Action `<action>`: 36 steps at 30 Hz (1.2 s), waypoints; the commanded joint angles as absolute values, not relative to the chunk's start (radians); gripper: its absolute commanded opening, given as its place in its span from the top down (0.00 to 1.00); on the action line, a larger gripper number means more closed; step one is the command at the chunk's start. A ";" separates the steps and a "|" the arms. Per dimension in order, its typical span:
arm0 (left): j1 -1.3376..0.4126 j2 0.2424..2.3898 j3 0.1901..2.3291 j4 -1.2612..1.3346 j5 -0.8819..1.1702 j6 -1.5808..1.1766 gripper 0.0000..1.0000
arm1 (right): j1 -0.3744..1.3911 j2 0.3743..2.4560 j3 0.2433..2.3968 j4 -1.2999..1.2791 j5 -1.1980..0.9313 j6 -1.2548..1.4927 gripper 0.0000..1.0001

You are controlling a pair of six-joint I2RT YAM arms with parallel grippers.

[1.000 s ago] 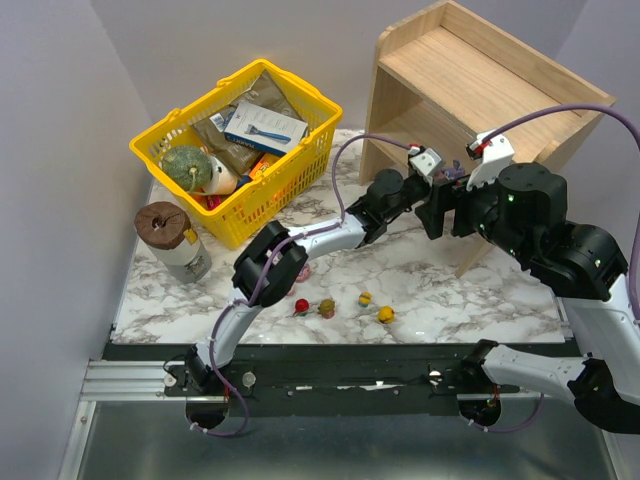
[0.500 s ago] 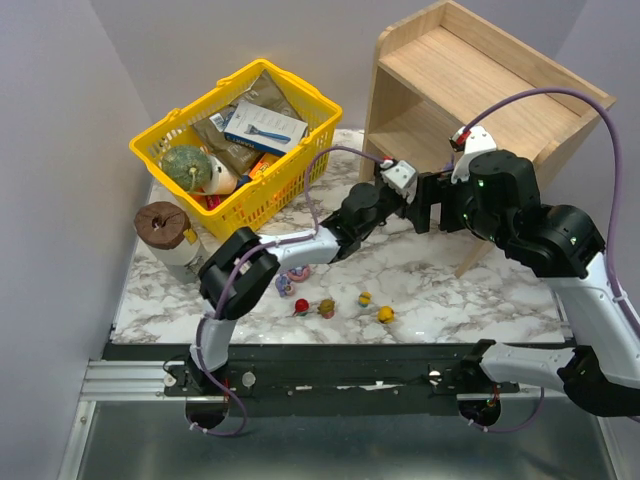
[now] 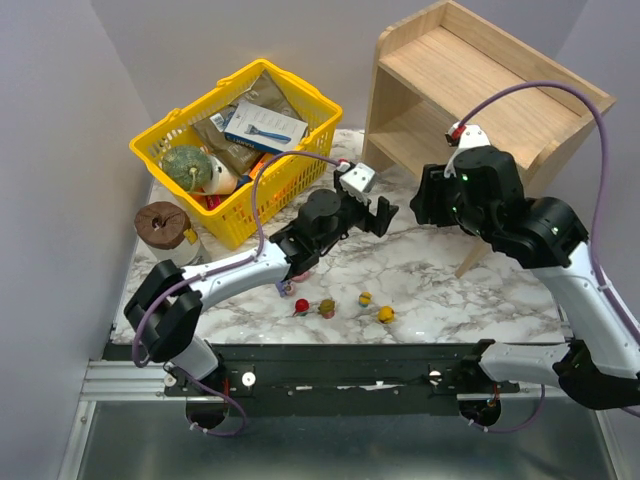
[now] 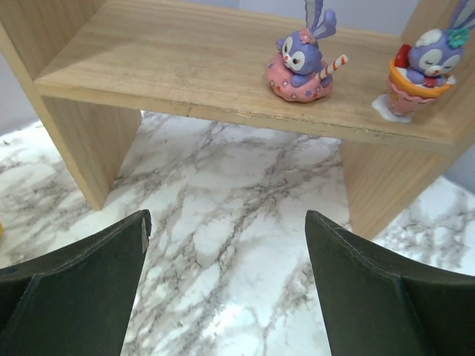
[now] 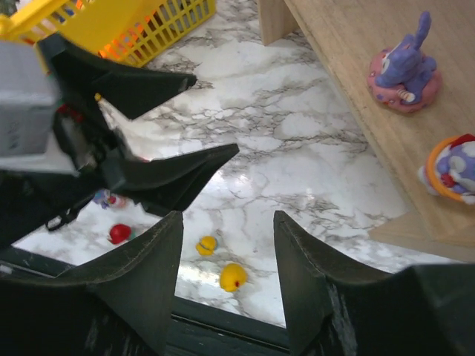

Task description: Place and organize the plastic toys onto the shelf

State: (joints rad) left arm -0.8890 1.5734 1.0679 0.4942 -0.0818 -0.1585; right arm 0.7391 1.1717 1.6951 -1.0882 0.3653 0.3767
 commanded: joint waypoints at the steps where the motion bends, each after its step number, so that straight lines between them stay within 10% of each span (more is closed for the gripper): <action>1: -0.879 1.509 1.088 0.362 0.029 -0.236 0.08 | 0.726 1.215 1.709 -1.068 0.454 0.422 0.45; 21: -0.762 2.097 1.765 0.407 0.598 -0.098 0.04 | 0.703 1.118 1.902 -1.190 0.281 0.365 0.10; 36: -0.741 2.341 2.085 0.397 0.778 -0.184 0.02 | 0.703 1.106 1.916 -1.226 0.265 0.334 0.08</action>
